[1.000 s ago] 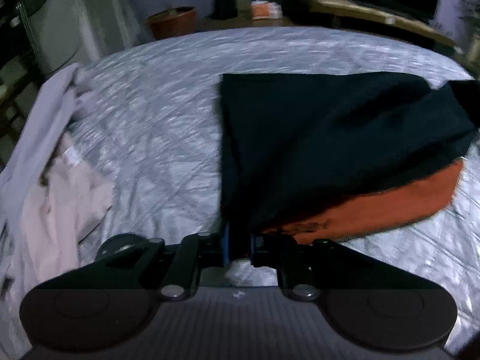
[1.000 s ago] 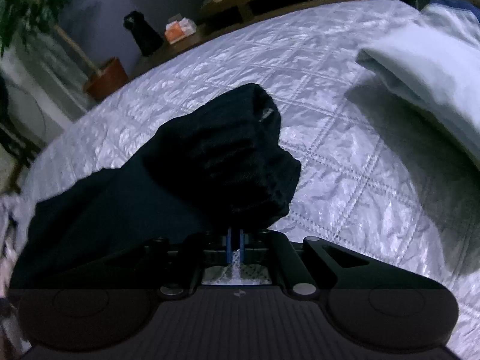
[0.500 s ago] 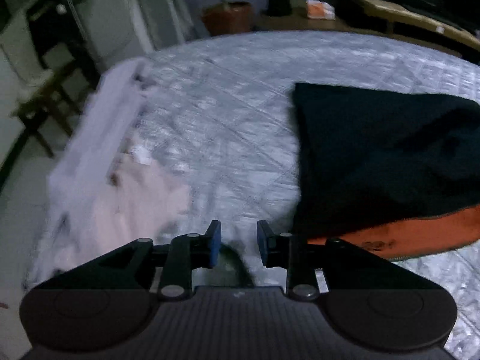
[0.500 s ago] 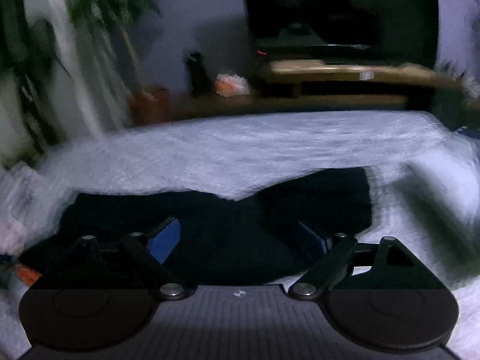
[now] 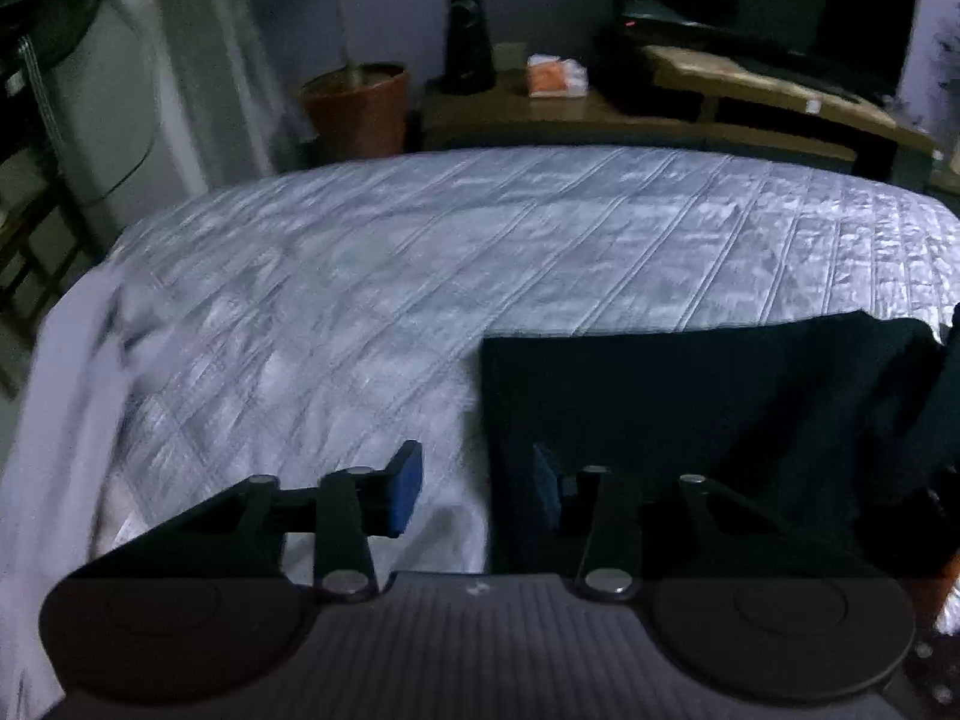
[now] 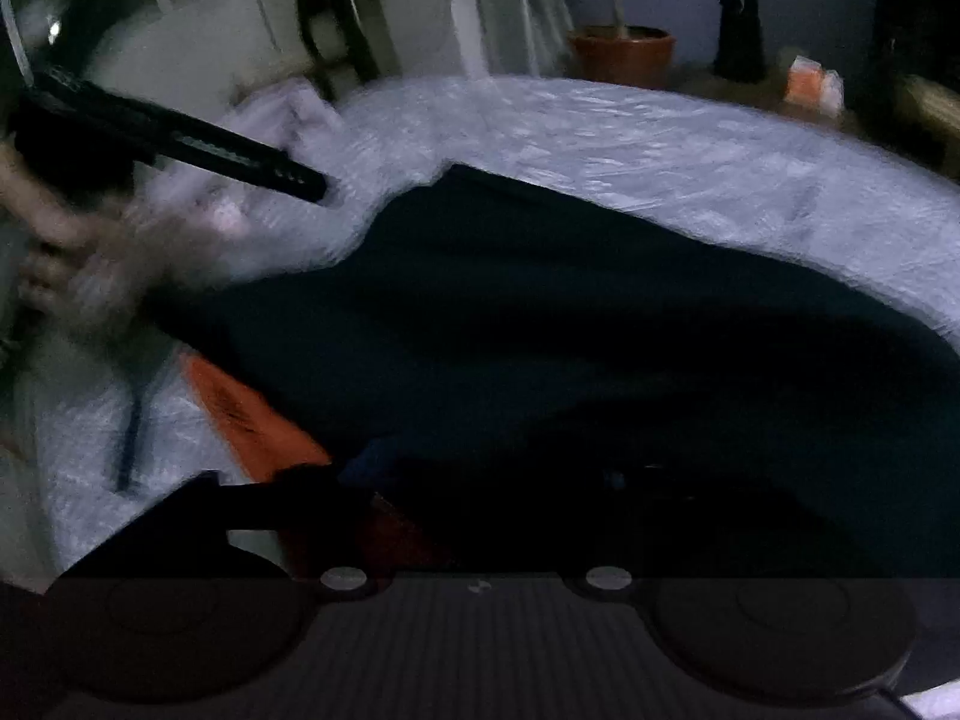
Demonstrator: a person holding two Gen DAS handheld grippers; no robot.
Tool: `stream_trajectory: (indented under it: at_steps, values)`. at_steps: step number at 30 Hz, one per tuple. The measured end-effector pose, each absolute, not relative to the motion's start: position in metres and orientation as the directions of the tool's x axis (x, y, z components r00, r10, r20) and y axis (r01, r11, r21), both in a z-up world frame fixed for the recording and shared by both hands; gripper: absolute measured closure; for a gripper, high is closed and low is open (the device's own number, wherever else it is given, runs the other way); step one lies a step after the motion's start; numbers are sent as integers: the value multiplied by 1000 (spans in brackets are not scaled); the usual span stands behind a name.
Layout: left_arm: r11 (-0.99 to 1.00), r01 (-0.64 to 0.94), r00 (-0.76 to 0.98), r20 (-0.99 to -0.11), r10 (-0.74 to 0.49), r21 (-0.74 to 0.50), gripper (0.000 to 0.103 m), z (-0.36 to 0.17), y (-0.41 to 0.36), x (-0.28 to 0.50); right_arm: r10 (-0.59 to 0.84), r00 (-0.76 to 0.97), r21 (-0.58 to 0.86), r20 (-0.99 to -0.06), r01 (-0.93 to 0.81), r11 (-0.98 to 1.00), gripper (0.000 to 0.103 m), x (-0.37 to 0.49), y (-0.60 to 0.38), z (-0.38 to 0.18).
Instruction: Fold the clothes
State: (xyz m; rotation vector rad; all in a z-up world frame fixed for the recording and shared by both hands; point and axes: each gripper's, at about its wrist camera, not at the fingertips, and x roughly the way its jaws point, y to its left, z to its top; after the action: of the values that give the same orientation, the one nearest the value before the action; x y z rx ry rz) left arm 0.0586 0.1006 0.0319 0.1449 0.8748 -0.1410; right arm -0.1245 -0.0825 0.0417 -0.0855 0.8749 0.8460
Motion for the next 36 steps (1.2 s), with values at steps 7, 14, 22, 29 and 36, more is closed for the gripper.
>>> stream_trajectory:
  at_steps: [7, 14, 22, 29, 36]
  values:
    - [926, 342, 636, -765, -101, 161, 70, 5, 75, 77, 592, 372, 176, -715, -724, 667, 15, -125, -68, 39]
    - [880, 431, 632, -763, -137, 199, 68, -1, 65, 82, 555, 384, 103, -738, -749, 655, 12, -130, -58, 36]
    - [861, 478, 595, -786, -170, 176, 59, -7, 60, 82, 536, 389, 75, -749, -754, 653, 7, -129, -53, 33]
    - [859, 485, 578, -797, -175, 164, 98, -6, 51, 93, 531, 387, 70, -754, -756, 651, 6, -128, -52, 33]
    - [833, 493, 634, -760, -147, 251, 103, 1, 41, 84, 532, 388, 71, -753, -755, 651, 4, -126, -56, 32]
